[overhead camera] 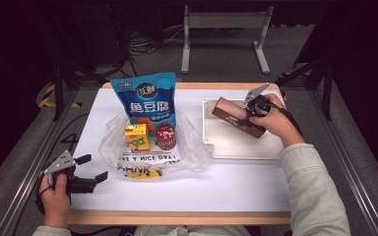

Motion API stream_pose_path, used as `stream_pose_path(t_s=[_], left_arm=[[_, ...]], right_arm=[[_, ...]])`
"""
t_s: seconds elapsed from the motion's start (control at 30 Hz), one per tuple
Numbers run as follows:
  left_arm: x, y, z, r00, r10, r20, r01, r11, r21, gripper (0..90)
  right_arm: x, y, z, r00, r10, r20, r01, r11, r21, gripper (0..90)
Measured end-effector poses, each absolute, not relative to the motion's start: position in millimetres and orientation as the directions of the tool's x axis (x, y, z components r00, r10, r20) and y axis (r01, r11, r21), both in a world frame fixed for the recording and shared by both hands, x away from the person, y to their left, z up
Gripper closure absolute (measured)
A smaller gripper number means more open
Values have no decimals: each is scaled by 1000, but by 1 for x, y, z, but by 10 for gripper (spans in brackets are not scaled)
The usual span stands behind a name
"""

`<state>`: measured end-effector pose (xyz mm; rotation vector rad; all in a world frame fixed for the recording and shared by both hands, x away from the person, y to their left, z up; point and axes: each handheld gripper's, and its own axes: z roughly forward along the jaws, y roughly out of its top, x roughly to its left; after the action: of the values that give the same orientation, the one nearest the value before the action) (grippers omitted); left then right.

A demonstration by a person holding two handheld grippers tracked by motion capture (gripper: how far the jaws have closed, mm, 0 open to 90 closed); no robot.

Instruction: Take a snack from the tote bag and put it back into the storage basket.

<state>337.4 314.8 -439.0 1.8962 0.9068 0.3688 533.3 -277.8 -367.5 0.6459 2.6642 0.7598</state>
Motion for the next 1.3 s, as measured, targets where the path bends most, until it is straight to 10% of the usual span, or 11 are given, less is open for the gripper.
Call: stream_pose_path(t_s=[1.3], left_arm=[[340, 316, -439, 676, 725, -133, 428, -238, 872, 33]], right_arm=[[540, -266, -391, -840, 516, -170, 367, 771, 521, 382]])
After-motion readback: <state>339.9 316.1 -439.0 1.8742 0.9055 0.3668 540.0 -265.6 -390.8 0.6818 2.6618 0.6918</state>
